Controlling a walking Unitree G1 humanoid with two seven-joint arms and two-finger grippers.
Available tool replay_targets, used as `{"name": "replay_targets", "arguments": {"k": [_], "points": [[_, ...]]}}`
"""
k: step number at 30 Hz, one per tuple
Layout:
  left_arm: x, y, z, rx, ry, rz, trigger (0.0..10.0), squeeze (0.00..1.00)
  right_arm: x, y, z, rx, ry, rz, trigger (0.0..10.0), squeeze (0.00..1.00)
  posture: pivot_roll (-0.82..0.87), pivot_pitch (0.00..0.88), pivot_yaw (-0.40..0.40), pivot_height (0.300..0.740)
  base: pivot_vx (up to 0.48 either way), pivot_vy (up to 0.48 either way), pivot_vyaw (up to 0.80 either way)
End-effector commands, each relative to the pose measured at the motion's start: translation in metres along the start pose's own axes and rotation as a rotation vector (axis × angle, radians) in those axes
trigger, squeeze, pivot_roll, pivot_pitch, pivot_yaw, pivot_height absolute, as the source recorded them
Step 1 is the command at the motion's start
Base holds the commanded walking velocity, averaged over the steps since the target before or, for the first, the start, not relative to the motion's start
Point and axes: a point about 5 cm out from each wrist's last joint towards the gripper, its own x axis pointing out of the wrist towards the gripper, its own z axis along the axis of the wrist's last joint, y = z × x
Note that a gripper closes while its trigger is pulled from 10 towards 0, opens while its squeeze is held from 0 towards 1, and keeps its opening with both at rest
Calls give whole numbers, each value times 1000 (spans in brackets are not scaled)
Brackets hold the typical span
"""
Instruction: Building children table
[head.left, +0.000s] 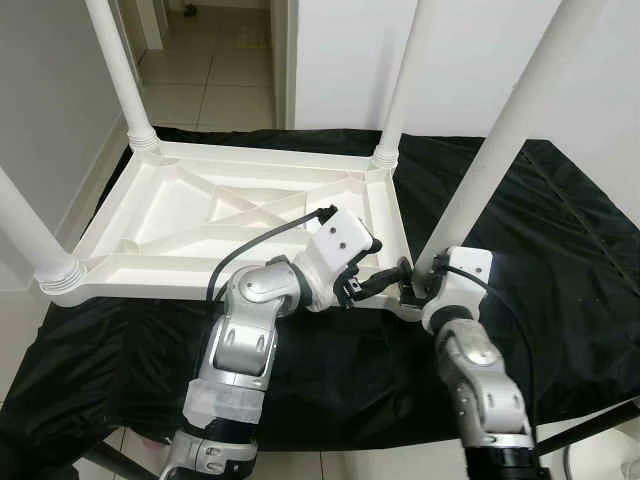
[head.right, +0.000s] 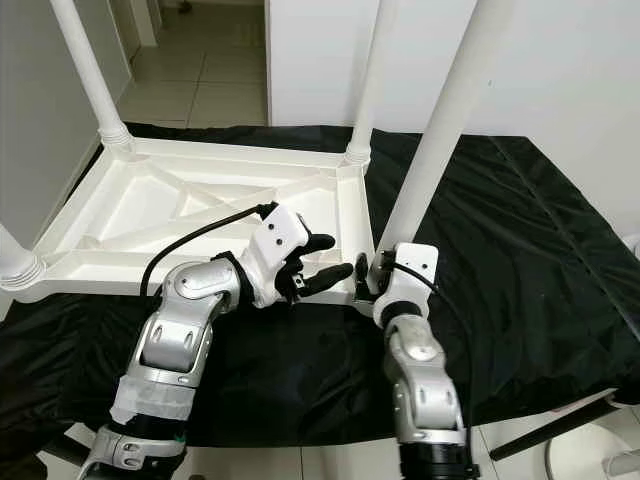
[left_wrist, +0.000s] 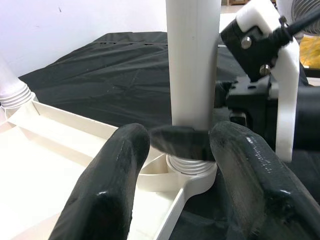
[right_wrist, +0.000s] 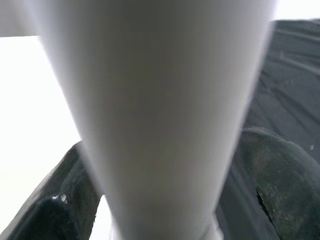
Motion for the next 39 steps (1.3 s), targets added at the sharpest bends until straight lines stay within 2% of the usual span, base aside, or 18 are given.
{"name": "replay_targets", "arguments": {"k": [1,4,7,9,10,14,21,22,25,26,27,28,36,37,39], "points": [[2,12,1,-1,4,249,10000,0,3,-3,0,12,-3,46,10000,0,-28,0,-41,740,0,0,0],[2,12,1,-1,2,248,10000,0,9,-7,1,-34,-9,155,10000,0,-30,0,-39,740,0,0,0],[3,12,1,-1,1,247,10000,0,9,-7,1,-41,-10,171,10000,0,-30,0,-39,740,0,0,0],[3,13,1,0,-1,247,10000,0,14,-8,1,-85,-17,256,10000,0,-28,0,-38,740,0,0,0],[3,13,1,0,-1,247,10000,0,14,-8,1,-85,-17,256,10000,0,-28,0,-38,740,0,0,0],[5,14,3,6,-7,248,10000,0,23,-7,-2,-122,1,455,10000,0,-21,0,-40,740,0,0,0],[6,15,6,12,-13,254,10000,0,28,-4,-7,-149,17,593,10000,0,-6,0,-46,740,0,0,0],[5,16,6,15,-12,260,10000,0,30,-6,-9,-181,36,622,9020,0,-1,0,-49,740,0,0,0],[4,17,5,16,-11,261,10000,0,32,-7,-10,-191,38,640,9020,0,-1,0,-49,740,0,0,0],[4,17,5,15,-11,264,10000,0,32,-9,-11,-192,41,644,431,0,5,0,-52,740,0,0,0],[3,17,5,14,-10,266,10000,0,33,-11,-11,-192,43,648,431,0,5,0,-52,740,0,0,0],[3,17,5,14,-10,269,10000,0,33,-12,-12,-193,45,653,0,0,6,0,-53,740,0,0,0],[3,13,3,7,-5,264,10000,0,28,-14,-18,-176,54,668,0,0,2,0,-54,740,0,0,0],[3,12,2,8,-3,262,10000,0,27,-14,-19,-174,51,668,10000,0,0,0,-60,740,0,0,0],[3,12,2,10,-2,261,10000,0,27,-13,-19,-174,48,667,10000,0,0,0,-60,740,0,0,0]]}}
